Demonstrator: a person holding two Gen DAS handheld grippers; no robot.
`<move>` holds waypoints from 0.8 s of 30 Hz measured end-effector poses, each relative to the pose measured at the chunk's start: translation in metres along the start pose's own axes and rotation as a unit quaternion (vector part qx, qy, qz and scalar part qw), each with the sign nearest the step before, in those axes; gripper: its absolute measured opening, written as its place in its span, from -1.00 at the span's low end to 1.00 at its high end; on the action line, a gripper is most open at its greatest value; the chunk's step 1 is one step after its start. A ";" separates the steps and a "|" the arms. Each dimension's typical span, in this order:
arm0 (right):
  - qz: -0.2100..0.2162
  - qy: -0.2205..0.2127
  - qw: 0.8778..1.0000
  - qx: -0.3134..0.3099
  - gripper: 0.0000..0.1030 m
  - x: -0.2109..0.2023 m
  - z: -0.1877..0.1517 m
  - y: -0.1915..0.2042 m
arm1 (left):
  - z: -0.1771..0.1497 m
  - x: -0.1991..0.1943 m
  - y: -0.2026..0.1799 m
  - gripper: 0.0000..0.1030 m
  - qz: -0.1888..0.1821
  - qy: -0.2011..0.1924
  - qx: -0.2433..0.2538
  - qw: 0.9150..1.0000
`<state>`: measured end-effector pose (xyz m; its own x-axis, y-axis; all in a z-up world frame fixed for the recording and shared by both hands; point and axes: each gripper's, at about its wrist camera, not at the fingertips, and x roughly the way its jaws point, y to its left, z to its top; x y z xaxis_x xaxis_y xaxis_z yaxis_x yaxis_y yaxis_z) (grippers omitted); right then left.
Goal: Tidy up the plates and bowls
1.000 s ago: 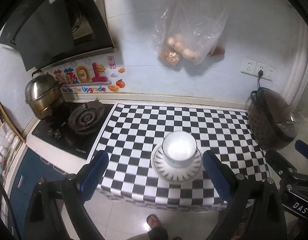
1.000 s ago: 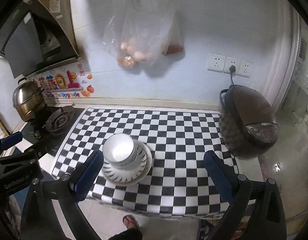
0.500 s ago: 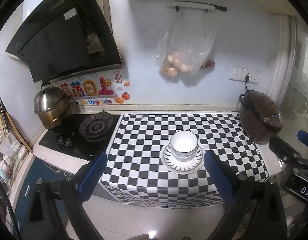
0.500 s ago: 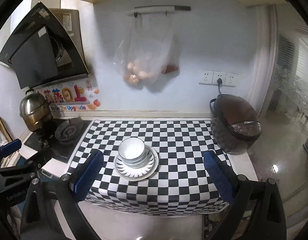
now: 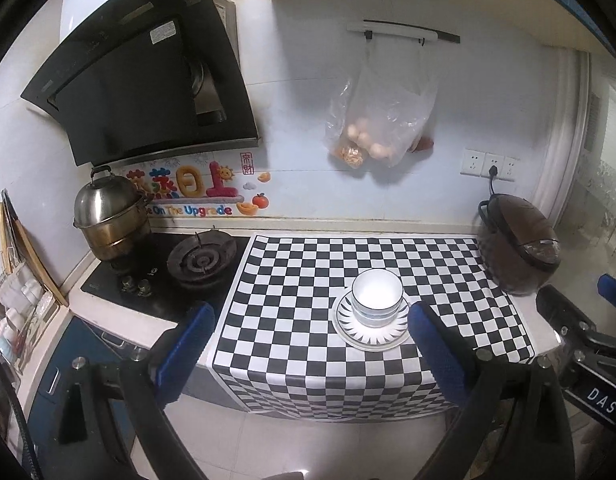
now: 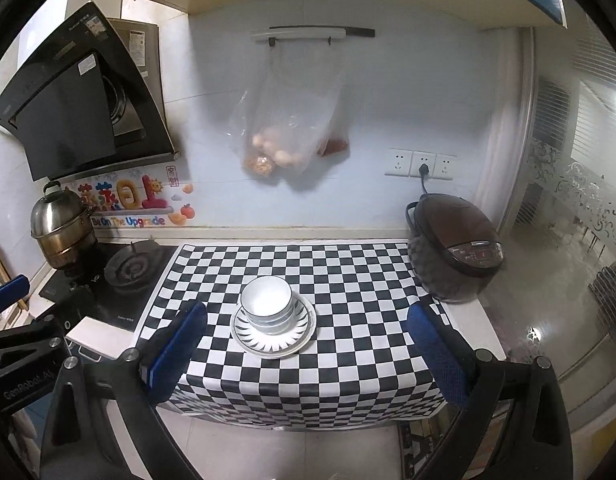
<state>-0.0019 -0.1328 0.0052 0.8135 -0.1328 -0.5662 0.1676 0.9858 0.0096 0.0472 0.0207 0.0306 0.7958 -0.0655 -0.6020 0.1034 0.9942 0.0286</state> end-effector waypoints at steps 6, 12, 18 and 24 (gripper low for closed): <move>-0.007 -0.005 1.000 0.003 0.98 -0.001 0.003 0.001 | 0.001 -0.004 0.003 0.93 -0.002 -0.005 -0.002 1.000; -0.008 -0.006 1.000 0.006 0.98 -0.003 0.003 0.000 | 0.000 -0.006 0.004 0.93 0.000 -0.007 -0.002 1.000; -0.007 -0.001 1.000 0.006 0.98 -0.003 0.003 0.000 | 0.000 -0.008 0.003 0.93 0.001 -0.006 -0.002 1.000; -0.007 0.001 1.000 0.007 0.98 -0.002 0.001 0.000 | 0.000 -0.009 0.003 0.93 0.000 -0.006 -0.002 1.000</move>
<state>-0.0032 -0.1330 0.0076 0.8096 -0.1454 -0.5686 0.1855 0.9826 0.0129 0.0405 0.0241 0.0360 0.8030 -0.0659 -0.5923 0.1004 0.9946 0.0255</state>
